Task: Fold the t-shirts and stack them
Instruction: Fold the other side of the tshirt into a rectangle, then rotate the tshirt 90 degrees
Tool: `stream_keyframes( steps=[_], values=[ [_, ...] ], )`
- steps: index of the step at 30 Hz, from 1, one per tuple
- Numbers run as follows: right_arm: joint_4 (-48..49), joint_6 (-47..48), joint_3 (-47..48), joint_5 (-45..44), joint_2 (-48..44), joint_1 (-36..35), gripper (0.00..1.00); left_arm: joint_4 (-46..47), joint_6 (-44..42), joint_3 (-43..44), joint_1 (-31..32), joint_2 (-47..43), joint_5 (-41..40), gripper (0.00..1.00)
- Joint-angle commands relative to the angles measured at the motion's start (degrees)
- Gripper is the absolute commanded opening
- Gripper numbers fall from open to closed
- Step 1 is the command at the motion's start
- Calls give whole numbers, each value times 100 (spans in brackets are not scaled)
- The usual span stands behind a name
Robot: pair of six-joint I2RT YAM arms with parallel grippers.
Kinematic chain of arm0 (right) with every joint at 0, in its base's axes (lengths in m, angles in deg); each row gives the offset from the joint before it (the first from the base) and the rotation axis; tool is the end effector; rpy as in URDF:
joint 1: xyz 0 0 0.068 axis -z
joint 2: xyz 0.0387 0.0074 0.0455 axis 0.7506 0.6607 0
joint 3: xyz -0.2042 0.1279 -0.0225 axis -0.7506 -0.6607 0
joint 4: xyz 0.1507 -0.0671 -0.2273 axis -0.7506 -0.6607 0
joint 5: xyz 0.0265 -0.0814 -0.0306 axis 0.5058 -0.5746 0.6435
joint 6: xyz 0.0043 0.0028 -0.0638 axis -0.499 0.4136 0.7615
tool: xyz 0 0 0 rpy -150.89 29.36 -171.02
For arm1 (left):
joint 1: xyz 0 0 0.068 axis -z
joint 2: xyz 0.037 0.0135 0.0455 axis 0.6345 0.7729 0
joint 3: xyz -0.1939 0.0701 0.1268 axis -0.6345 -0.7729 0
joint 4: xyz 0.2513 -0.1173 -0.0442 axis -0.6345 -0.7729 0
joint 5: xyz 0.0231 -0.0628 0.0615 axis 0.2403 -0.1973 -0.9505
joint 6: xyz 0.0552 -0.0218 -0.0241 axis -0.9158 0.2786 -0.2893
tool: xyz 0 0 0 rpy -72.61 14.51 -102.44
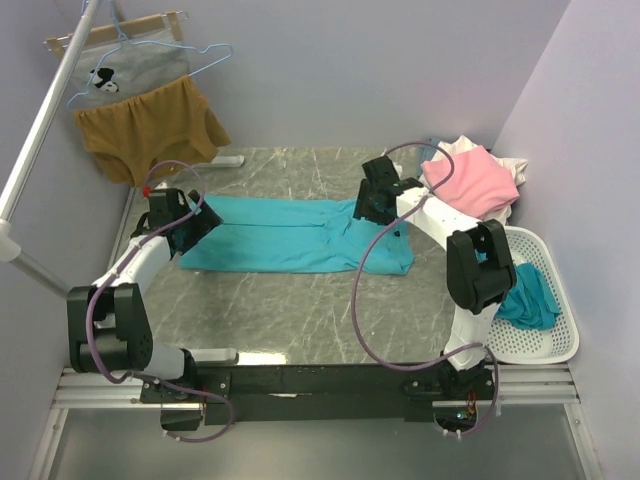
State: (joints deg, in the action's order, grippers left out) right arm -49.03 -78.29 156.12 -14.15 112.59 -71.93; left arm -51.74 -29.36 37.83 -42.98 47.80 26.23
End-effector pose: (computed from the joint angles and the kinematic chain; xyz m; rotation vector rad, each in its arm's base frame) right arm 0.3913 0.1607 0.1725 0.2182 2.5249 0.1921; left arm 0.3294 0.0165 0.1675 -0.8121 2.2196 -0.3991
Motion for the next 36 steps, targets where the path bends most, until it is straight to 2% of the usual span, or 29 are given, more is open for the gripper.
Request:
stream_keyframes(
  steps=[1,3,7,14,19,23,27,32,36],
  values=[
    [284,7,-187,-11,64,325,65,680,2,577,139,509,673,99],
    [241,7,-134,156,274,474,65,480,-94,1130,306,888,796,99],
    [196,60,95,455,530,580,65,66,-350,2123,649,1961,508,100],
    [311,24,156,745,626,580,66,92,-393,2722,772,2998,411,100],
    [-5,-37,489,615,1038,589,67,-365,-482,3084,843,3781,225,99],
    [-550,59,1034,509,1470,589,66,-680,-385,2645,1062,3668,182,99],
    [-1006,235,1595,579,1804,589,67,-752,-157,1890,1440,3019,164,100],
    [-1359,402,2177,465,2235,589,67,-392,203,431,1555,2341,910,99],
    [-1876,753,3167,552,2779,589,67,-190,441,-536,1800,1797,1200,100]
  ],
)
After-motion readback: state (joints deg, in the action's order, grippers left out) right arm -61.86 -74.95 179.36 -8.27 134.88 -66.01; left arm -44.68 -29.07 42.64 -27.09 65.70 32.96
